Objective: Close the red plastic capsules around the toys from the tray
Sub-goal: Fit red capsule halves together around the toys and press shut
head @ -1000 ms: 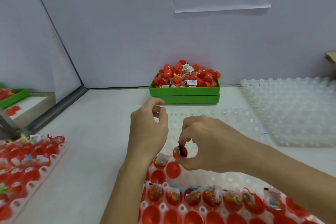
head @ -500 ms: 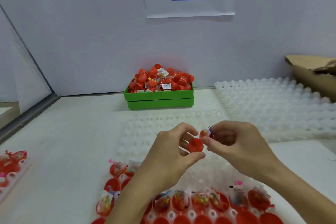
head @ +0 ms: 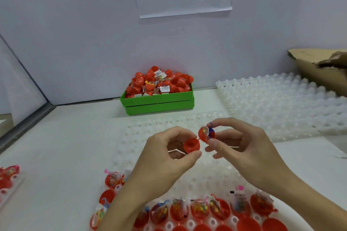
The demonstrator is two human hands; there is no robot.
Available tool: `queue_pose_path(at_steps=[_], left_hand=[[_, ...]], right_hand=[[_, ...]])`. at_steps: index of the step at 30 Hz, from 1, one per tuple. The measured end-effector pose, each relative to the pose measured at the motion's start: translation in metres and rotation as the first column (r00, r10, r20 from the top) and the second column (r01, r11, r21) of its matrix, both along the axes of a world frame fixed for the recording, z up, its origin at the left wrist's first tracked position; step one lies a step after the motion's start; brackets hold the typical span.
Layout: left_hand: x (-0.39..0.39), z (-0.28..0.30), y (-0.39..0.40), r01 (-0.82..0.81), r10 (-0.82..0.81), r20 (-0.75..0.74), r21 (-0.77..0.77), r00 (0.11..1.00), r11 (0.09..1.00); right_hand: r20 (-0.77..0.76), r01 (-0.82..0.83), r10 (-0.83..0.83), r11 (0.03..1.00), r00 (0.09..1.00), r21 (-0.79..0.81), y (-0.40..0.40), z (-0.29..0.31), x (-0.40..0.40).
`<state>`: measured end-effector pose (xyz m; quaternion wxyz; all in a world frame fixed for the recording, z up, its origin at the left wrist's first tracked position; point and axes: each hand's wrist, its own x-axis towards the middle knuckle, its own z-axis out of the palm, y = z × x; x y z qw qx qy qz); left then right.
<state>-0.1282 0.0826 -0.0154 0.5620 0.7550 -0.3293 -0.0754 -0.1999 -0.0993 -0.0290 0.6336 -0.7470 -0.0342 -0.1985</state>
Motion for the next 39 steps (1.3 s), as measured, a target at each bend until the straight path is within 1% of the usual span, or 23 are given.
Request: queue_pose_path(at_steps=[3,9,13,20,23,26,29,31,34,35,37,39], left_hand=[[0.0008,0.0015,0.0024,0.024,-0.025,-0.027,-0.029,0.999,0.999],[0.0024,0.0032,0.005,0.038,-0.04,-0.028,-0.076,0.999,0.996],[0.0034,0.0029,0.0056,0.039,-0.041,-0.019,-0.094,0.999,0.995],[0.0011,0.0041,0.0021,0.046,-0.049,-0.017,-0.147,0.999,0.988],[-0.0011,0.0044,0.0002,0.025,-0.025,0.005,-0.165,1.0,0.986],[-0.0033,0.0064,-0.0009,0.042,-0.034,0.057,-0.143,0.998,0.989],[-0.0037,0.0067,-0.0012,0.048,-0.039,0.073,-0.124,0.997,0.991],[-0.0031,0.0061,-0.0012,0.049,-0.04,0.073,-0.118,0.996,0.992],[-0.0027,0.0054,-0.0014,0.051,-0.043,0.061,-0.132,0.997,0.99],[-0.0026,0.0052,-0.0015,0.052,-0.045,0.053,-0.137,0.998,0.989],[-0.0022,0.0046,-0.0014,0.056,-0.051,0.038,-0.14,0.998,0.989],[-0.0015,0.0038,-0.0015,0.061,-0.058,0.026,-0.143,0.998,0.988]], right_hand=[[0.024,0.004,-0.004,1.0,1.0,0.007,0.0008,-0.0012,0.0001],[0.06,0.017,-0.024,0.993,0.998,0.118,0.0013,-0.0003,-0.0005],[0.101,0.015,-0.025,0.995,0.995,0.1,0.0033,0.0001,-0.0019],[0.16,0.031,-0.033,0.999,0.987,0.013,0.0067,-0.0031,-0.0023],[0.175,0.028,-0.018,0.998,0.984,-0.059,0.0061,-0.0038,-0.0019],[0.195,0.04,-0.012,0.989,0.981,-0.142,0.0056,-0.0035,-0.0021],[0.223,0.066,-0.025,0.981,0.975,-0.18,0.0045,-0.003,-0.0026],[0.247,0.102,-0.037,0.962,0.968,-0.255,0.0022,-0.0023,-0.0025],[0.302,0.165,-0.028,0.884,0.953,-0.437,0.0012,-0.0025,-0.0017],[0.316,0.181,-0.024,0.86,0.949,-0.477,0.0011,-0.0029,-0.0014],[0.322,0.186,-0.025,0.858,0.946,-0.48,0.002,-0.0036,-0.0013],[0.304,0.166,-0.045,0.908,0.952,-0.385,0.0026,-0.0038,-0.0025]])
